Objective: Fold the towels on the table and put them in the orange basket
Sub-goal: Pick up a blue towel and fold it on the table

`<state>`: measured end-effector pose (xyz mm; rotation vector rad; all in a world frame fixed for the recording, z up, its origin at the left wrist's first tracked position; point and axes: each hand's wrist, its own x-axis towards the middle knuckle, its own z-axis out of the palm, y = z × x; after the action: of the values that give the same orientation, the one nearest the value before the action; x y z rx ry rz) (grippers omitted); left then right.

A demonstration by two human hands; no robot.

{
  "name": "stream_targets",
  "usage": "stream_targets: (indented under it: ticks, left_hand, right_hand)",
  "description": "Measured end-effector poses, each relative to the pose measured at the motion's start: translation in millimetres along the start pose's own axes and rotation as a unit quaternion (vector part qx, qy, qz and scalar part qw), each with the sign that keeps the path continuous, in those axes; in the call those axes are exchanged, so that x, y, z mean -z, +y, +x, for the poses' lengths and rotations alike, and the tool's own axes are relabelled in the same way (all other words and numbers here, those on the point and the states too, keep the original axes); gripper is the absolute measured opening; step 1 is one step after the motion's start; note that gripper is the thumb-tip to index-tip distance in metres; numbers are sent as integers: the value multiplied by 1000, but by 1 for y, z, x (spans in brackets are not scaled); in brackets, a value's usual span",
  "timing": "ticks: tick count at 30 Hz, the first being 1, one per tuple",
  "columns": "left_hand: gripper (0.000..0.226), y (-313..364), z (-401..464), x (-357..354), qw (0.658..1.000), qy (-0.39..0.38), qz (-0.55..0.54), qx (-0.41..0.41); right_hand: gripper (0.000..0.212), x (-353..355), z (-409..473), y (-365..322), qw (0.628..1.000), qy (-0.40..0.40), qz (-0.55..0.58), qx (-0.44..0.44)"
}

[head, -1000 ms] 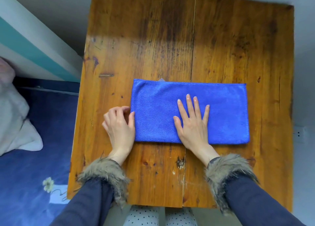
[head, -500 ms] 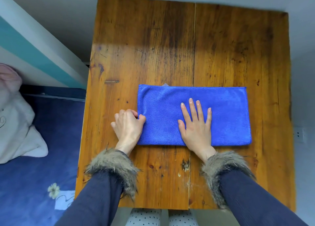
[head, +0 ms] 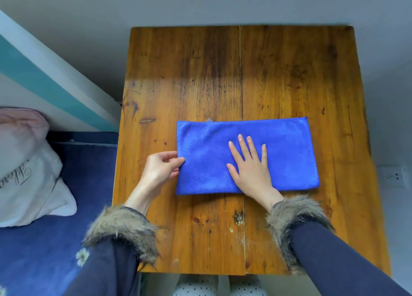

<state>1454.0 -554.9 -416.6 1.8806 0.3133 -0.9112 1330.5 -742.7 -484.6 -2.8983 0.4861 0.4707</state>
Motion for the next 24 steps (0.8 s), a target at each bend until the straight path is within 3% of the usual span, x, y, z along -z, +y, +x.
stream_targets:
  ticks: [5, 11, 19, 24]
  left_hand:
    - [11, 24, -23, -19, 999, -12, 3, -49]
    - [15, 53, -45, -80, 997, -6, -1, -82]
    - [24, 70, -48, -204, 991, 16, 53, -123]
    - [21, 58, -44, -263, 979, 12, 119, -167]
  right_hand:
    - [58, 16, -11, 15, 997, 16, 81, 4]
    - [54, 25, -46, 60, 977, 55, 205, -15]
    - [32, 22, -69, 121, 891, 142, 416, -110]
    - [24, 9, -69, 148, 856, 135, 475, -151]
